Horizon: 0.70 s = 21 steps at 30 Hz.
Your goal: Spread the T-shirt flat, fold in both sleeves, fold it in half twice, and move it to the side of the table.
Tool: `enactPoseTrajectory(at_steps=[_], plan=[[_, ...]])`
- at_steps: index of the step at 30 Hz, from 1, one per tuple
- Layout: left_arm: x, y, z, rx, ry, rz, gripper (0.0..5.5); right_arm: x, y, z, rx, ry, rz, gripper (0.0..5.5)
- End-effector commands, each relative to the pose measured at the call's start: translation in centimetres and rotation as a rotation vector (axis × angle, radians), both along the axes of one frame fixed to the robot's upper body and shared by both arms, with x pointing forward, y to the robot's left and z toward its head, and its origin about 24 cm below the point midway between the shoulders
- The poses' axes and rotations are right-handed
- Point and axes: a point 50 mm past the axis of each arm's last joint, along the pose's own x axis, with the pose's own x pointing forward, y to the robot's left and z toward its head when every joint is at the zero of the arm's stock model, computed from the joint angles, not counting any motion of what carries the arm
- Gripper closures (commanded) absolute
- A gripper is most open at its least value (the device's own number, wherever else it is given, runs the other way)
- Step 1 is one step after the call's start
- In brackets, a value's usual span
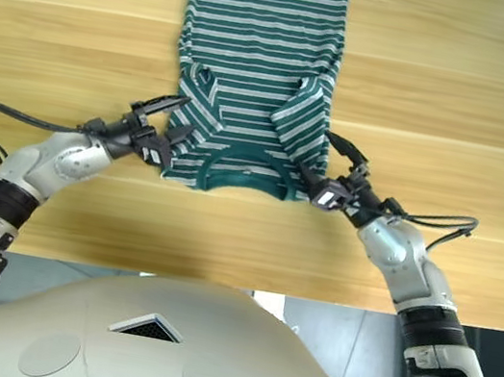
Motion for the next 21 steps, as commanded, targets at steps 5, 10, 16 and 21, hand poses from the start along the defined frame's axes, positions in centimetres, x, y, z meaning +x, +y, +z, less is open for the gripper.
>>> enactPoseTrajectory(at_steps=[5, 10, 16, 21], plan=[[-1.8, 1.4, -1.9, 0.102, 0.103, -0.007, 2.62, -2.1, 0.2, -1.6, -0.002, 0.143, 0.091, 1.7], [0.3, -0.2, 5.4, -0.297, -0.218, -0.002, 2.62, 1.8, 2.8, 7.5, 0.473, -0.277, 0.104, 1.7], [-1.0, 1.9, 10.8, -0.474, -0.315, -0.034, 2.62, 2.4, -1.5, 10.2, 0.328, -0.379, -0.019, 1.7], [-3.5, 9.7, 6.3, 0.068, -0.023, 0.181, 2.62, -2.2, -6.3, 3.3, -0.157, -0.04, -0.1, 1.7]])
